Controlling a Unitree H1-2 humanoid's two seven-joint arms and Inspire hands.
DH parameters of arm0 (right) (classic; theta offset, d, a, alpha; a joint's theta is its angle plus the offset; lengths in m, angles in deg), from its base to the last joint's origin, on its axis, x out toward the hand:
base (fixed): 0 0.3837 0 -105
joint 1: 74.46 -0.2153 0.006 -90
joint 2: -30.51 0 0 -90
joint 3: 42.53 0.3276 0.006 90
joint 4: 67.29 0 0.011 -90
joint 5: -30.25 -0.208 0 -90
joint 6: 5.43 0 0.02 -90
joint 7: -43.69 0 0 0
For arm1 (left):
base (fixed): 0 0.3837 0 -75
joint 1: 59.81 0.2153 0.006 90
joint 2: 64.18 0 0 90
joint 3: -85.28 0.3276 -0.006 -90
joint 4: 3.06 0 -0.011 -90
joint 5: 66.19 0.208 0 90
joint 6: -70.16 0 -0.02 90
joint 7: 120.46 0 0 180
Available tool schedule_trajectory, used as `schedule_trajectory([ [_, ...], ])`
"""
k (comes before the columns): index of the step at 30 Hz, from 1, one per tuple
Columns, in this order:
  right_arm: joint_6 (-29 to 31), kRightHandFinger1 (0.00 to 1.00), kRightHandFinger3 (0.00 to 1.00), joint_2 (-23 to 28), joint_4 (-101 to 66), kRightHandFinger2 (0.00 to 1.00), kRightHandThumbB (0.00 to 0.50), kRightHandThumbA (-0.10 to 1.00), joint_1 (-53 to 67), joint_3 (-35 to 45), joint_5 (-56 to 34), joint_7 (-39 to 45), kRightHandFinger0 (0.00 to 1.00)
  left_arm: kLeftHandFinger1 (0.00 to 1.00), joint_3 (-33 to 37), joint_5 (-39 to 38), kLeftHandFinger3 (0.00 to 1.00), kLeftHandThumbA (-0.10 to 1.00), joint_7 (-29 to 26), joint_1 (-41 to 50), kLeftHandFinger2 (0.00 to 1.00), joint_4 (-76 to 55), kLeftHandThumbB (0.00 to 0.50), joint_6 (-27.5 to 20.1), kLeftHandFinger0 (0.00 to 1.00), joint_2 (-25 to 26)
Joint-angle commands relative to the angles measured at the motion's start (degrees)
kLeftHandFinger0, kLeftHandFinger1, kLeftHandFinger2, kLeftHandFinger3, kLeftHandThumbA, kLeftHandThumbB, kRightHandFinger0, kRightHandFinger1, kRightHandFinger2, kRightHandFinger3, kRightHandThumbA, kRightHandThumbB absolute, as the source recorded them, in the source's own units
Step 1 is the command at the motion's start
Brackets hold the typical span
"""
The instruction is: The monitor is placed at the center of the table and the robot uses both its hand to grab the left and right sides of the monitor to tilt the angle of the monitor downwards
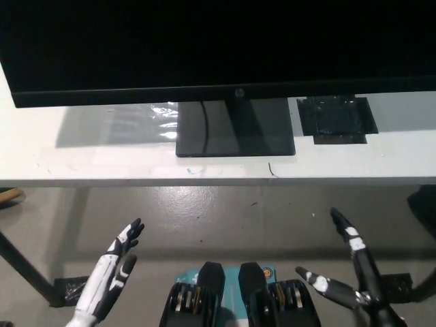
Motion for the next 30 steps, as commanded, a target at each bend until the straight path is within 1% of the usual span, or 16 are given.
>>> schedule_trajectory([
  [1, 4.54, 1.0, 1.0, 2.99, -9.06, 1.0, 0.423, 1.0, 3.33, -1.33, 3.69, -5.15, 1.0, 1.0, 0.68, -0.82, 1.0, 1.0, 2.74, 2.71, 1.0, -10.18, 0.252, -3.6, 1.0, 3.33],
  [4, 4.54, 1.0, 1.0, 4.88, -16.51, 1.0, 0.446, 1.0, 5.35, -2.06, 7.18, -7.88, 1.0, 1.0, 1.18, 0.77, 1.0, 1.0, 5.17, 5.92, 1.0, -19.4, 0.268, -3.59, 1.0, 5.41],
  [6, 4.54, 1.0, 1.0, 5.89, -21.46, 1.0, 0.445, 1.0, 6.3, -2.38, 10.58, -10.1, 1.0, 1.0, 1.4, -0.09, 1.0, 1.0, 6.58, 7.91, 1.0, -26.72, 0.316, -1.28, 1.0, 6.64],
  [8, 4.54, 1.0, 1.0, 6.43, -23.68, 1.0, 0.44, 1.0, 6.68, -2.43, 10.93, -10.05, 1.0, 1.0, 1.58, -2.18, 1.0, 1.0, 7.2, 8.37, 1.0, -29.0, 0.31, -0.79, 1.0, 7.41],
  [10, 4.54, 1.0, 1.0, 6.7, -27.78, 1.0, 0.42, 1.0, 7.46, -1.52, 12.25, -9.93, 1.0, 1.0, 0.71, -3.58, 1.0, 1.0, 7.73, 8.72, 1.0, -32.81, 0.373, 1.08, 1.0, 8.87],
  [12, 4.54, 1.0, 1.0, 6.88, -27.87, 1.0, 0.42, 1.0, 7.47, -1.76, 12.48, -10.35, 1.0, 1.0, 0.67, -3.68, 1.0, 1.0, 7.88, 8.79, 1.0, -33.08, 0.378, 1.44, 1.0, 8.91],
  [13, 4.54, 1.0, 1.0, 7.49, -29.53, 1.0, 0.447, 1.0, 6.75, -0.31, 11.99, -10.74, 1.0, 1.0, -2.06, -2.44, 1.0, 1.0, 5.69, 7.37, 1.0, -33.79, 0.336, -1.31, 1.0, 8.4],
  [14, 4.54, 1.0, 1.0, 7.83, -30.25, 1.0, 0.453, 1.0, 6.43, 0.21, 11.84, -11.08, 1.0, 1.0, -3.28, -1.95, 1.0, 1.0, 4.86, 6.77, 1.0, -34.13, 0.322, -2.45, 1.0, 8.15],
  [17, 4.54, 1.0, 1.0, 8.1, -30.28, 1.0, 0.454, 1.0, 6.4, -0.11, 12.09, -11.64, 1.0, 1.0, -3.86, -2.12, 1.0, 1.0, 5.62, 6.81, 1.0, -34.2, 0.322, -2.44, 1.0, 7.65],
  [18, 4.54, 1.0, 1.0, 9.4, -28.23, 1.0, 0.437, 1.0, 3.36, 4.5, 10.88, -12.24, 1.0, 1.0, -9.91, -3.07, 1.0, 1.0, 1.48, 3.73, 1.0, -34.53, 0.394, 0.97, 1.0, 7.09],
  [19, 4.54, 1.0, 1.0, 9.98, -27.56, 1.0, 0.415, 1.0, 2.56, 5.2, 10.55, -12.72, 1.0, 1.0, -11.98, -1.7, 1.0, 1.0, 0.58, 3.13, 1.0, -33.95, 0.356, 0.41, 1.0, 7.0],
  [21, 4.54, 1.0, 1.0, 10.15, -26.19, 1.0, 0.436, 1.0, 1.18, 7.5, 9.4, -12.18, 1.0, 1.0, -15.86, -0.87, 1.0, 1.0, -0.07, 1.72, 1.0, -32.26, 0.354, -0.62, 1.0, 6.61],
  [22, 4.54, 1.0, 1.0, 10.2, -25.19, 1.0, 0.475, 1.0, 0.11, 9.1, 8.65, -11.57, 1.0, 1.0, -17.86, -0.65, 1.0, 1.0, -0.5, 0.92, 1.0, -31.33, 0.373, -0.55, 1.0, 6.82],
  [26, 4.54, 1.0, 1.0, 10.52, -21.24, 1.0, 0.495, 1.0, -3.87, 14.33, 5.21, -9.31, 1.0, 1.0, -23.62, -1.86, 1.0, 1.0, -1.01, -2.4, 1.0, -27.43, 0.387, -0.34, 1.0, 8.24],
  [29, 4.54, 1.0, 1.0, 10.0, -20.93, 1.0, 0.497, 1.0, -4.2, 15.35, 4.86, -8.31, 1.0, 1.0, -24.61, -2.08, 1.0, 1.0, -0.2, -2.87, 1.0, -27.01, 0.388, -0.55, 1.0, 7.8],
  [30, 4.54, 1.0, 1.0, 10.73, -18.96, 1.0, 0.463, 1.0, -5.76, 16.19, 3.07, -7.75, 1.0, 1.0, -25.76, -3.16, 1.0, 1.0, -0.26, -3.85, 1.0, -25.11, 0.412, -0.74, 1.0, 8.74],
])
